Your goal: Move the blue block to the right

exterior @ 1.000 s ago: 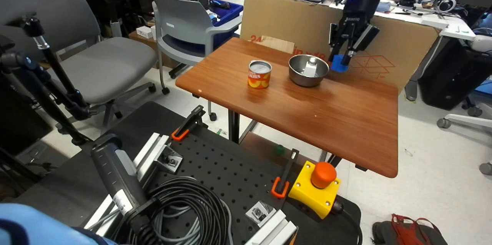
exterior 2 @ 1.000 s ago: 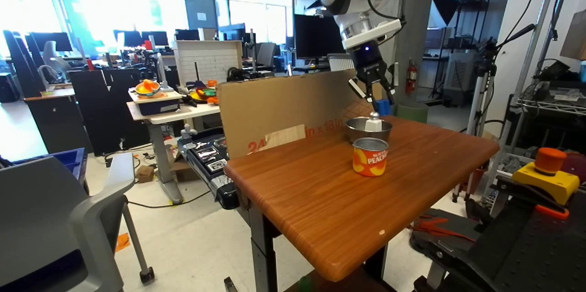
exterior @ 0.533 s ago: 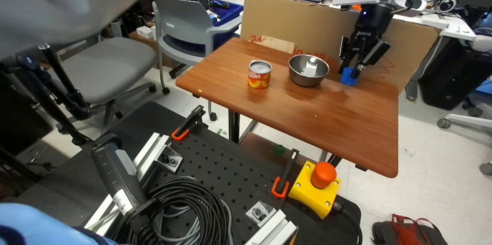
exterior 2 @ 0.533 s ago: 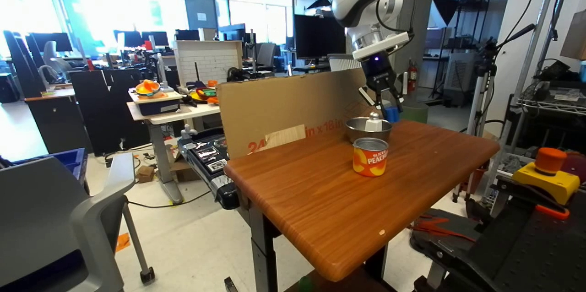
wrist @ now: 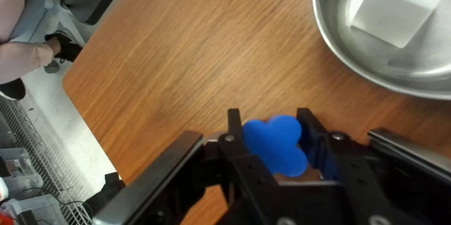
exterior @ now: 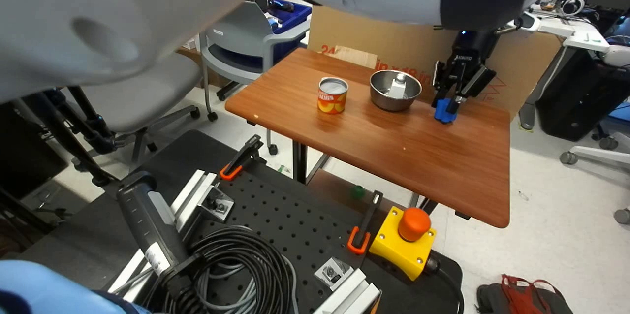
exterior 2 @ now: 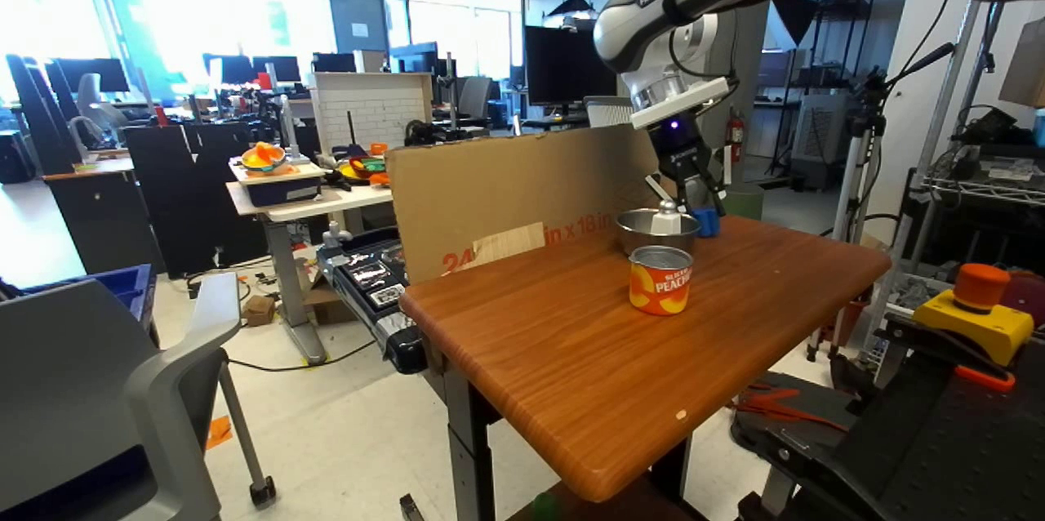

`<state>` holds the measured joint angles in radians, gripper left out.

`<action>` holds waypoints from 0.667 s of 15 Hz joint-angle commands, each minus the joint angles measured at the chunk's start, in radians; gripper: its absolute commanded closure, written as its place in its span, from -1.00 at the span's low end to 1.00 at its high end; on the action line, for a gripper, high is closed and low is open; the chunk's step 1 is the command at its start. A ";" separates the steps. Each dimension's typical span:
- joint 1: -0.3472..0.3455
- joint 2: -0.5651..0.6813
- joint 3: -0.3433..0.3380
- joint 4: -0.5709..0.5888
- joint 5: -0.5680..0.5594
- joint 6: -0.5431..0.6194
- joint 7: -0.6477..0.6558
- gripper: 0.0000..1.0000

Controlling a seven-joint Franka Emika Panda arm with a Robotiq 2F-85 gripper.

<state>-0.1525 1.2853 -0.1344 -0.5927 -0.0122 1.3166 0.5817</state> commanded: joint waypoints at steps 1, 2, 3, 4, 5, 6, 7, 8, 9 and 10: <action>-0.024 0.020 0.005 0.060 0.007 -0.023 -0.025 -0.35; -0.022 0.010 0.006 0.056 0.002 -0.018 -0.040 -0.37; -0.018 0.001 0.005 0.055 -0.003 -0.011 -0.056 -0.51; -0.009 -0.011 0.002 0.056 -0.011 -0.004 -0.071 -0.64; 0.002 -0.024 0.003 0.057 -0.017 0.004 -0.094 -0.80; 0.018 -0.037 -0.001 0.064 -0.029 0.017 -0.126 -0.94; 0.035 -0.056 0.002 0.073 -0.033 0.025 -0.148 -0.99; 0.053 -0.072 0.004 0.084 -0.038 0.031 -0.172 -1.00; 0.085 -0.095 0.004 0.093 -0.047 0.025 -0.190 -1.00; 0.115 -0.104 0.001 0.105 -0.060 0.026 -0.205 -1.00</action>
<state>-0.1084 1.2345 -0.1326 -0.5017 -0.0363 1.3390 0.4310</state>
